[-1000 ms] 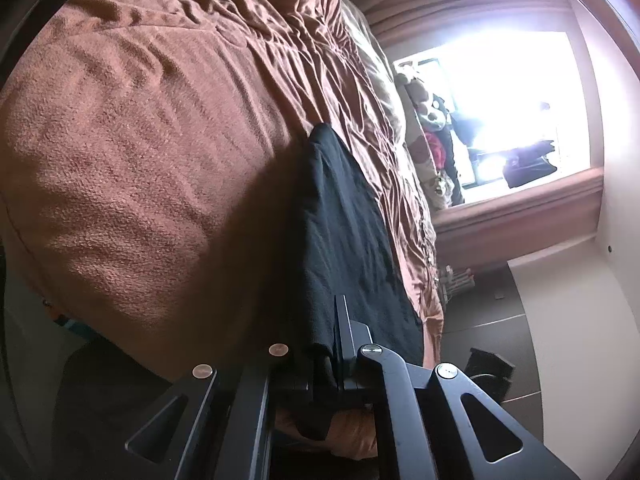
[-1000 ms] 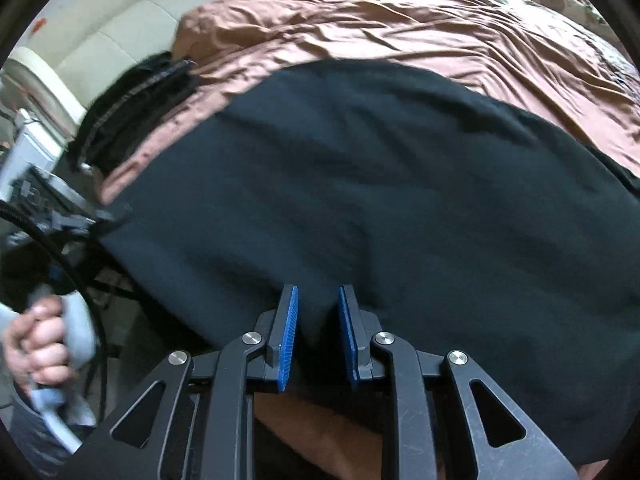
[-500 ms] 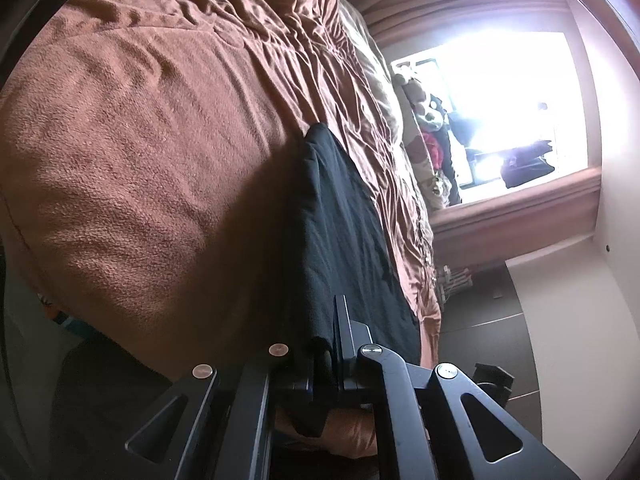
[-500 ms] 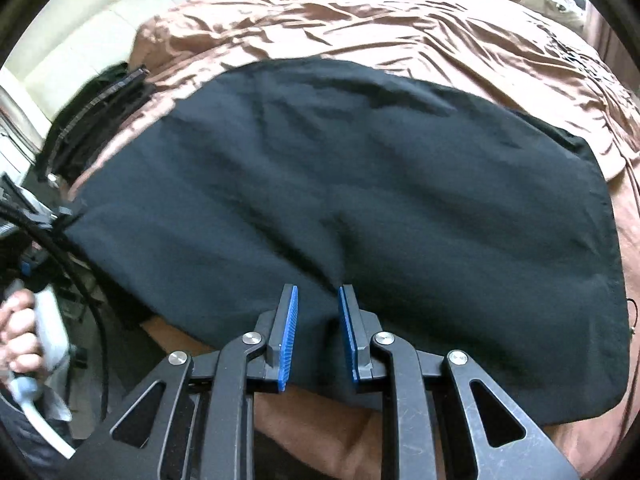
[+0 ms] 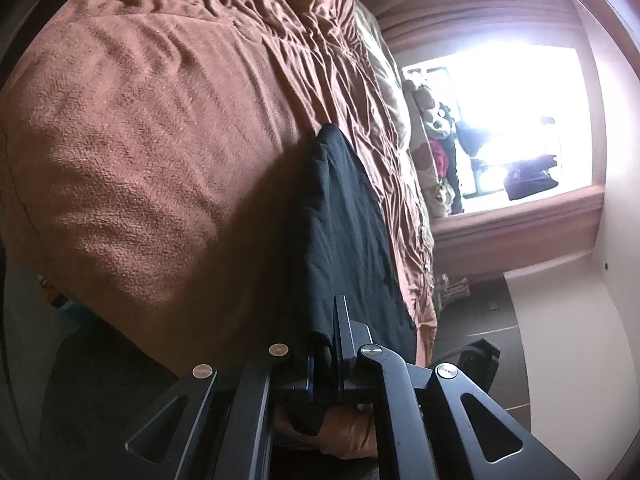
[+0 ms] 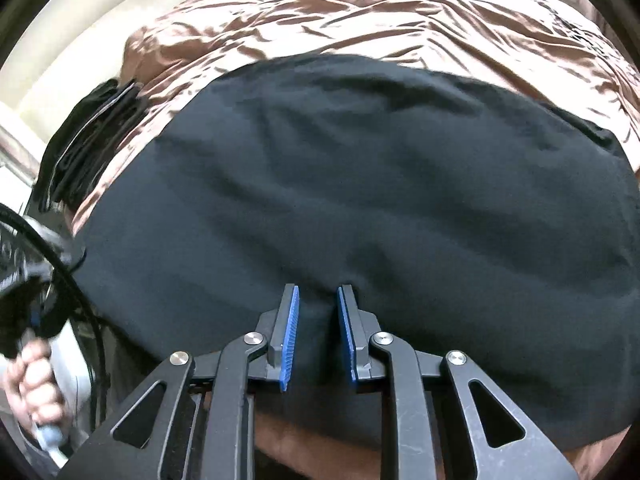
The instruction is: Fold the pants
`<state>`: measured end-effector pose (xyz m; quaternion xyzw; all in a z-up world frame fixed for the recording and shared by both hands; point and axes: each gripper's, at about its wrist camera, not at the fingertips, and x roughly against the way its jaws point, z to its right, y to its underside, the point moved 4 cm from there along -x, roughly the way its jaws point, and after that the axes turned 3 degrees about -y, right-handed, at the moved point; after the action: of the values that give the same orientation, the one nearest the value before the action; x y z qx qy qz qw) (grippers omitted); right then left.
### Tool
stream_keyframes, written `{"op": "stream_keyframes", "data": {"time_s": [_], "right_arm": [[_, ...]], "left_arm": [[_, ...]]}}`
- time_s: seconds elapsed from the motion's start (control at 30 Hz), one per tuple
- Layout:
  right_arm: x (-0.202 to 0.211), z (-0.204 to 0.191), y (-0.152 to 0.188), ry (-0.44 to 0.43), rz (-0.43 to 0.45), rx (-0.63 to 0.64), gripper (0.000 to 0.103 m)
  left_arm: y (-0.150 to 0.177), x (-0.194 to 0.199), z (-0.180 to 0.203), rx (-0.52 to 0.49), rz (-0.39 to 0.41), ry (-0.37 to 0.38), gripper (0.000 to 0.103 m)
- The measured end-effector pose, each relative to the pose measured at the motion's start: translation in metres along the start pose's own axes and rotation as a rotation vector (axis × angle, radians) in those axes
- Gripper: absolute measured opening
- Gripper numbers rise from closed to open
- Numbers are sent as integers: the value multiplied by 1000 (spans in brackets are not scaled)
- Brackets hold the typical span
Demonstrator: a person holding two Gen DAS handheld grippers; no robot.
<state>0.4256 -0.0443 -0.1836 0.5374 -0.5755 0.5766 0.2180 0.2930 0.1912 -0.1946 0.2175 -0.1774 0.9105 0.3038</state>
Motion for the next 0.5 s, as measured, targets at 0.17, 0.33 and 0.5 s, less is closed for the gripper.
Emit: {"op": "stream_keyframes", "data": {"time_s": [0.17,0.33,0.5], "right_arm": [[-18,2,-27,21,-3,-25,15],[-36,6,-48,55,-11,-44,10],[-51,10,-73,71,-12,-58,10]], "left_arm": [[0,-1,-6,46,-3,-9,7],[1,-3,-16,80,-11,-26,7],[5,-3,-22,100,-18,-37,7]]}}
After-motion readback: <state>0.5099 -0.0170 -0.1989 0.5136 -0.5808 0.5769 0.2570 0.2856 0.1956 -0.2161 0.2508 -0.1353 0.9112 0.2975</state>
